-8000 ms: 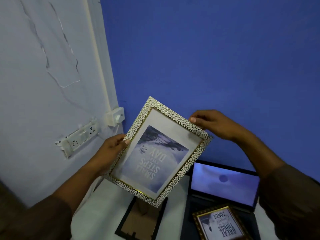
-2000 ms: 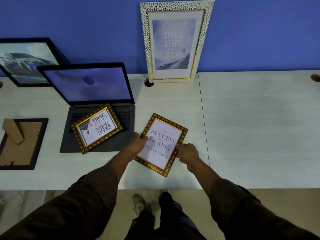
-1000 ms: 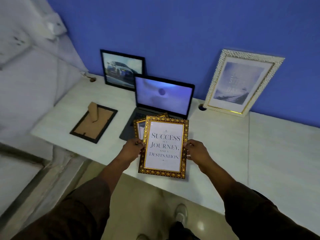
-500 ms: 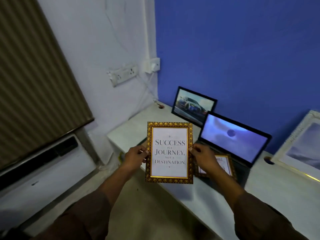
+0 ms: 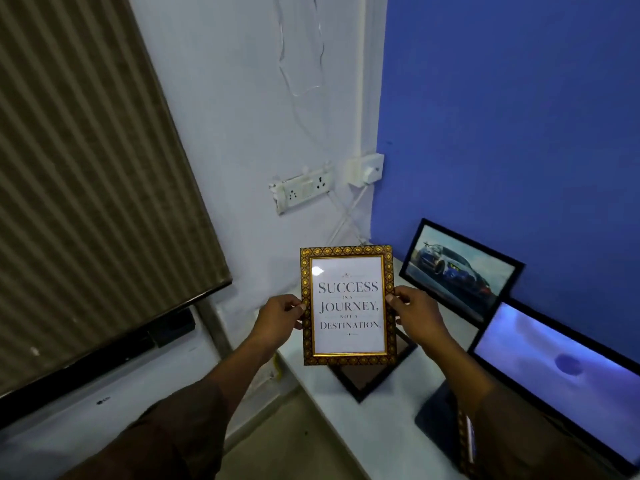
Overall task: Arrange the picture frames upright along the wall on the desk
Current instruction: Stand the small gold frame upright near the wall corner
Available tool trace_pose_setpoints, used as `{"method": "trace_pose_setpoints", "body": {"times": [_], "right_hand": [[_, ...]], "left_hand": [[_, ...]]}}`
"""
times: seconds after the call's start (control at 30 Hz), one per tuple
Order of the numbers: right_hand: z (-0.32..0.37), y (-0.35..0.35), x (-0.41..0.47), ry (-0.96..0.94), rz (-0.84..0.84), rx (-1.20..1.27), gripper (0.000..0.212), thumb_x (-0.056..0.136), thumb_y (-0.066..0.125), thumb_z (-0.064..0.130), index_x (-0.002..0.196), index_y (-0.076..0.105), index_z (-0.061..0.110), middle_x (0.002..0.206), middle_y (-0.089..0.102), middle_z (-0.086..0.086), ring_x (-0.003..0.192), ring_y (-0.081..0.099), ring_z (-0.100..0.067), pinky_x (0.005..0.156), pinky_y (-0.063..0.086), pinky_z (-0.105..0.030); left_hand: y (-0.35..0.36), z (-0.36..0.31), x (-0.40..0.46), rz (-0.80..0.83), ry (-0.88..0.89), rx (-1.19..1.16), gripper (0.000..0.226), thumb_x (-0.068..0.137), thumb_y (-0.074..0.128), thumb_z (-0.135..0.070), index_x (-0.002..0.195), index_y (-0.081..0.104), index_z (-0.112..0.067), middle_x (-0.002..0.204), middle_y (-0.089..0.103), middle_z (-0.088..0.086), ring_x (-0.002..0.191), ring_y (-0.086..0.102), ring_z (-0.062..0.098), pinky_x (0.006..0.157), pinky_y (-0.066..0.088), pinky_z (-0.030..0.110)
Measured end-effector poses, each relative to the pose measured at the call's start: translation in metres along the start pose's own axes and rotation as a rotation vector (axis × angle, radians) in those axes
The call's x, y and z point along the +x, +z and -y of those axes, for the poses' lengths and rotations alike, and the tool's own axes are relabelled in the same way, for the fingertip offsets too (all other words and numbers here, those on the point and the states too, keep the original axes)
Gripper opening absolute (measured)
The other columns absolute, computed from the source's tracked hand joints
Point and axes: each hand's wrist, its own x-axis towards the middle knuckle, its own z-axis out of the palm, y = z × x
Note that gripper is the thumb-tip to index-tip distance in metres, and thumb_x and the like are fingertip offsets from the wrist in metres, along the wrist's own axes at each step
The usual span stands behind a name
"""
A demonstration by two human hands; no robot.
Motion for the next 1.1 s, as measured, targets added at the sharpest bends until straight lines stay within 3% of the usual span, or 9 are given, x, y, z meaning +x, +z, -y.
{"method": "trace_pose_setpoints", "body": {"times": [0.27, 0.37, 0.47, 0.6, 0.73, 0.8, 0.93, 1.1], "right_hand": [[-0.004, 0.009, 0.102, -0.069, 0.038, -0.125, 0.020, 0.099, 0.058, 0.027, 0.096, 0.076, 0.019, 0.090, 0.075, -0.003, 0.083, 0.069, -0.022, 0.078, 0.059, -0.043], [-0.010, 0.018, 0.138, -0.060, 0.069, -0.178, 0.019, 0.098, 0.058, 0.028, 0.088, 0.073, 0.023, 0.087, 0.074, -0.002, 0.081, 0.069, -0.021, 0.075, 0.059, -0.041], [-0.014, 0.027, 0.168, -0.045, 0.091, -0.241, 0.022, 0.098, 0.058, 0.026, 0.079, 0.068, 0.022, 0.084, 0.072, -0.005, 0.079, 0.068, -0.023, 0.071, 0.056, -0.038], [-0.021, 0.044, 0.213, 0.001, 0.125, -0.320, 0.024, 0.097, 0.059, 0.025, 0.089, 0.072, 0.006, 0.088, 0.068, -0.011, 0.081, 0.066, -0.026, 0.072, 0.057, -0.040], [-0.030, 0.065, 0.261, 0.053, 0.196, -0.346, 0.034, 0.097, 0.056, 0.022, 0.065, 0.053, 0.014, 0.071, 0.056, -0.002, 0.073, 0.060, -0.023, 0.054, 0.040, -0.029], [-0.032, 0.077, 0.287, 0.077, 0.243, -0.343, 0.036, 0.097, 0.051, 0.026, 0.061, 0.047, 0.018, 0.069, 0.054, 0.001, 0.074, 0.063, -0.025, 0.055, 0.039, -0.030], [-0.038, 0.107, 0.338, 0.104, 0.307, -0.296, 0.032, 0.088, 0.046, 0.029, 0.058, 0.040, 0.019, 0.069, 0.056, -0.005, 0.070, 0.058, -0.022, 0.059, 0.039, -0.031], [-0.051, 0.134, 0.384, 0.139, 0.343, -0.255, 0.033, 0.098, 0.052, 0.010, 0.066, 0.048, 0.015, 0.076, 0.062, -0.009, 0.076, 0.060, -0.026, 0.065, 0.045, -0.033]], "left_hand": [[0.015, 0.006, 0.085, 0.005, 0.007, 0.048, 0.018, 0.098, 0.061, -0.019, 0.087, 0.073, -0.012, 0.083, 0.078, 0.005, 0.073, 0.076, 0.015, 0.077, 0.057, 0.034], [0.024, 0.014, 0.118, 0.018, -0.018, 0.039, 0.018, 0.098, 0.061, -0.017, 0.086, 0.072, -0.010, 0.084, 0.078, 0.008, 0.073, 0.077, 0.016, 0.077, 0.058, 0.035], [0.030, 0.021, 0.148, 0.018, -0.033, 0.046, 0.018, 0.098, 0.061, -0.015, 0.084, 0.073, -0.013, 0.083, 0.078, 0.006, 0.070, 0.076, 0.013, 0.071, 0.057, 0.029], [0.043, 0.032, 0.198, 0.019, -0.041, 0.071, 0.020, 0.098, 0.061, -0.013, 0.083, 0.073, -0.009, 0.081, 0.077, 0.006, 0.068, 0.075, 0.011, 0.060, 0.050, 0.015], [0.052, 0.047, 0.249, 0.048, -0.048, 0.091, 0.025, 0.093, 0.058, 0.004, 0.079, 0.074, -0.009, 0.080, 0.076, 0.009, 0.073, 0.076, 0.020, 0.064, 0.056, 0.020], [0.054, 0.056, 0.275, 0.060, -0.060, 0.111, 0.028, 0.091, 0.057, 0.008, 0.077, 0.074, -0.011, 0.080, 0.077, 0.010, 0.073, 0.077, 0.021, 0.066, 0.059, 0.022], [0.058, 0.081, 0.325, 0.098, -0.070, 0.199, 0.016, 0.086, 0.063, 0.007, 0.077, 0.076, 0.003, 0.083, 0.078, 0.014, 0.079, 0.076, 0.027, 0.077, 0.061, 0.040], [0.062, 0.095, 0.363, 0.061, -0.070, 0.252, 0.013, 0.084, 0.068, 0.001, 0.078, 0.078, 0.000, 0.085, 0.079, 0.013, 0.082, 0.074, 0.026, 0.072, 0.053, 0.028]]}}
